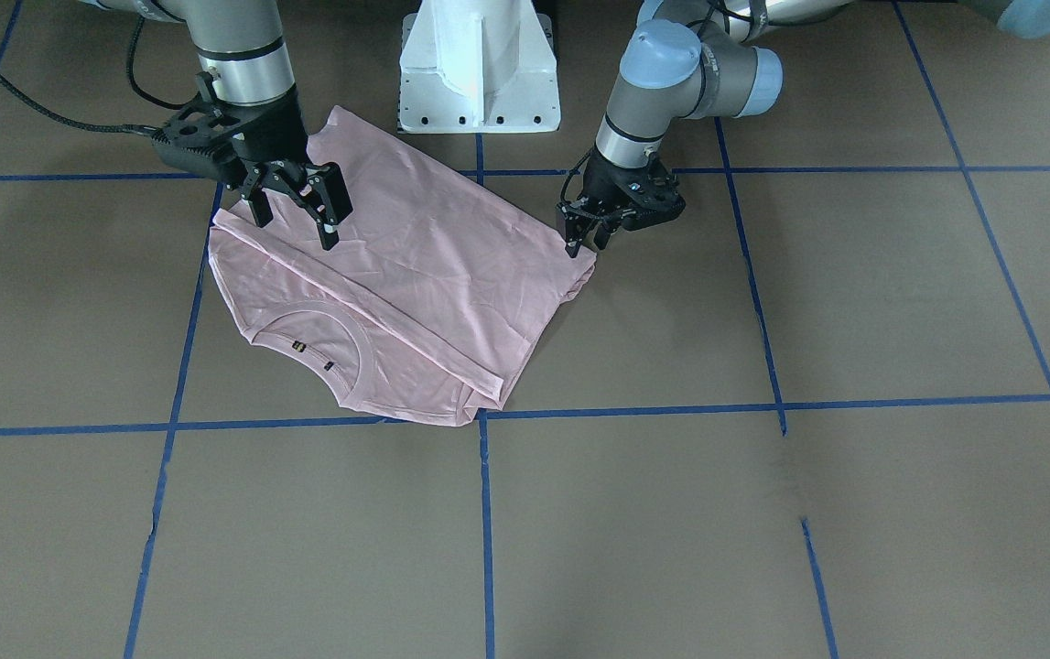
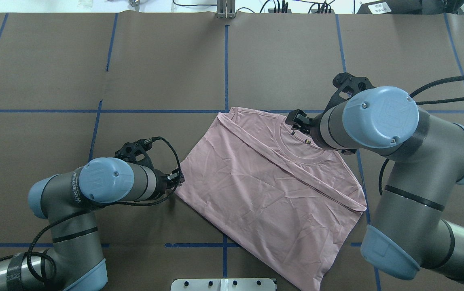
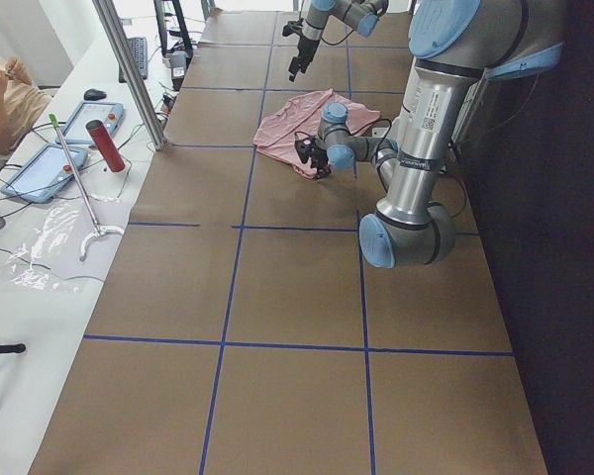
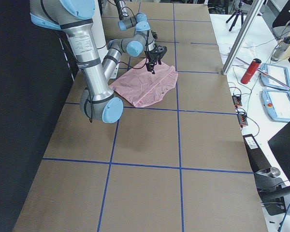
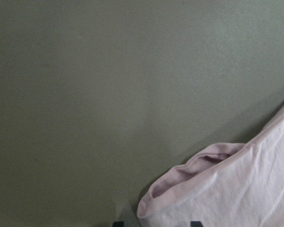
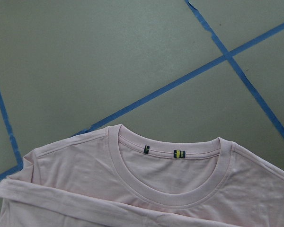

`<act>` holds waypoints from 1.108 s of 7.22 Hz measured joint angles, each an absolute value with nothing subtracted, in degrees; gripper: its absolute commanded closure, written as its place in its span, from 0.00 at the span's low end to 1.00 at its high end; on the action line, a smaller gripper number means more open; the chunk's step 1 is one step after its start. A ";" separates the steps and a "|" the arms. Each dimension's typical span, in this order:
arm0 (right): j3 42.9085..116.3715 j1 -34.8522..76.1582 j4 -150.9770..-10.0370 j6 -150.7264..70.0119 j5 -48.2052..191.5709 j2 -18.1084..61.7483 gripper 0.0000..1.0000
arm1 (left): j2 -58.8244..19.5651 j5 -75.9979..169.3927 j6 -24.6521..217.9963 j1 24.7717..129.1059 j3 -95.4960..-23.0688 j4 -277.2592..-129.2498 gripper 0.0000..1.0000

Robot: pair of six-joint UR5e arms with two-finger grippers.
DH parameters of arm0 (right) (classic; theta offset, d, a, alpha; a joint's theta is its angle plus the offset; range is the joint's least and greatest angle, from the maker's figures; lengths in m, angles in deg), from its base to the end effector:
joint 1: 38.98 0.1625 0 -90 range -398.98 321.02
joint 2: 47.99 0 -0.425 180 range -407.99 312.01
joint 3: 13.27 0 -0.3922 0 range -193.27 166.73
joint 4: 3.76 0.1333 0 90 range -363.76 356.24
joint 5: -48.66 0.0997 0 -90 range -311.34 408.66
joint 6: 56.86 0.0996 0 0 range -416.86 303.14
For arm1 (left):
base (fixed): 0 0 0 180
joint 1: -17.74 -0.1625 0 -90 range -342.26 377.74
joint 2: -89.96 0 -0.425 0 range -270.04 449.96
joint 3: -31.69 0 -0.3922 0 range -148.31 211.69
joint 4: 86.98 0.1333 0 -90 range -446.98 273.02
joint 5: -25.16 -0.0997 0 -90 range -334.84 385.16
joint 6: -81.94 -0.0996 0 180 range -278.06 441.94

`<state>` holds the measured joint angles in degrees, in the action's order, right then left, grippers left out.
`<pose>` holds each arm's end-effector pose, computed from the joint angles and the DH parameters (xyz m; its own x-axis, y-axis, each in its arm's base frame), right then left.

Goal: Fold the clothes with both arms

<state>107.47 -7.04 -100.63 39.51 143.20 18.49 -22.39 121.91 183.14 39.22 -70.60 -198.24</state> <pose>-0.3913 -0.3917 0.2277 0.5179 0.4532 0.7255 -0.5387 0.8316 -0.1349 0.5344 -0.3409 0.3055 0.4587 -0.3878 -0.7995 0.3692 0.9016 -0.2255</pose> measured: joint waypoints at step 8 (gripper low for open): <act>106.36 -7.95 -98.16 39.48 143.17 17.90 0.00 | -22.95 119.30 180.59 42.84 -69.98 -198.46 1.00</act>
